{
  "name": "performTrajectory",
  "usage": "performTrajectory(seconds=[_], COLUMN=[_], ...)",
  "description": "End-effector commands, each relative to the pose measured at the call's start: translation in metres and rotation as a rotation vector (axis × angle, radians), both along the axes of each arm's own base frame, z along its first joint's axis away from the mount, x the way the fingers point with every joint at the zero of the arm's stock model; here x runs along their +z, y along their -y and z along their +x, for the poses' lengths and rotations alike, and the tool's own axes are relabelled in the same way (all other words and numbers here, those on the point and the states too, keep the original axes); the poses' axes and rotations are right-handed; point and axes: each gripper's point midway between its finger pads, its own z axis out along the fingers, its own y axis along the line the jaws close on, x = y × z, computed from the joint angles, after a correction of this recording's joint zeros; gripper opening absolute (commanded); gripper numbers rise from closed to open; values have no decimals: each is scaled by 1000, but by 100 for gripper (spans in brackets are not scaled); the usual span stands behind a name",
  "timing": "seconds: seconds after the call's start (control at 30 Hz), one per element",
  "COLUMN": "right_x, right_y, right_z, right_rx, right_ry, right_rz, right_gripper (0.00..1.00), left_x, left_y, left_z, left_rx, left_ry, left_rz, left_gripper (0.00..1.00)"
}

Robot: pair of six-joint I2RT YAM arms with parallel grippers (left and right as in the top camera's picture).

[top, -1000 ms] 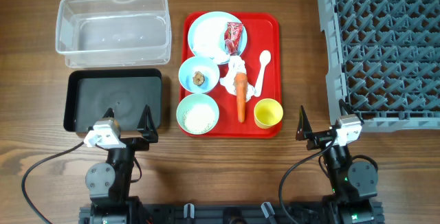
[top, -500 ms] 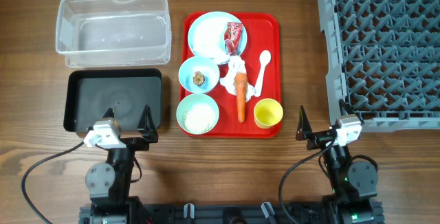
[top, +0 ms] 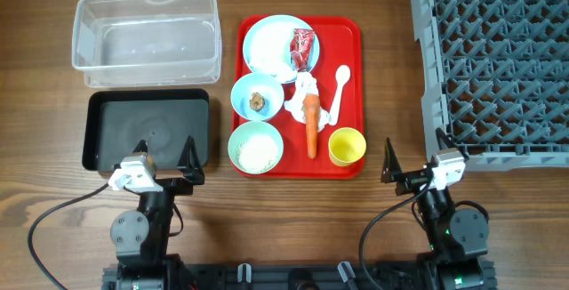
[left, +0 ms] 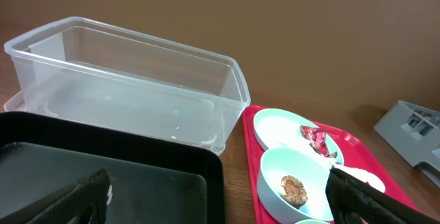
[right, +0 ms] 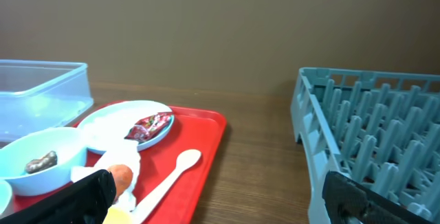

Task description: Sort waste into correct bins and load items into the dishwasher rack

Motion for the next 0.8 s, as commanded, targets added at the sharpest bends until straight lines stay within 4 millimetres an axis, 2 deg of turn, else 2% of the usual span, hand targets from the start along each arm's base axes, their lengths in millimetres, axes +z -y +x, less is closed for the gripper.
performTrajectory(seconds=[0.0,0.1,0.23,0.4,0.57,0.77], right_x=[0,-3,3,31,56,96], right_y=[-6,-6,-7,-6,-5,-2], right_z=[-1,0,0,-2,-6,-6], right_rx=[39,36,39,48,38,15], right_ry=[-17,-49,-32,82,161,206], right_rz=[83,175,196,190,92,6], right_gripper=[100,100,100,100,100,100], left_x=[0,7,26,29,32,54], left_y=[-1,-1,2,9,14,13], left_z=[0,1,0,0,-1,1], left_rx=[8,8,-11,-52,-78,-77], left_ry=[9,39,115,127,126,104], left_rz=[25,25,21,22,22,29], left_gripper=[100,100,100,100,100,100])
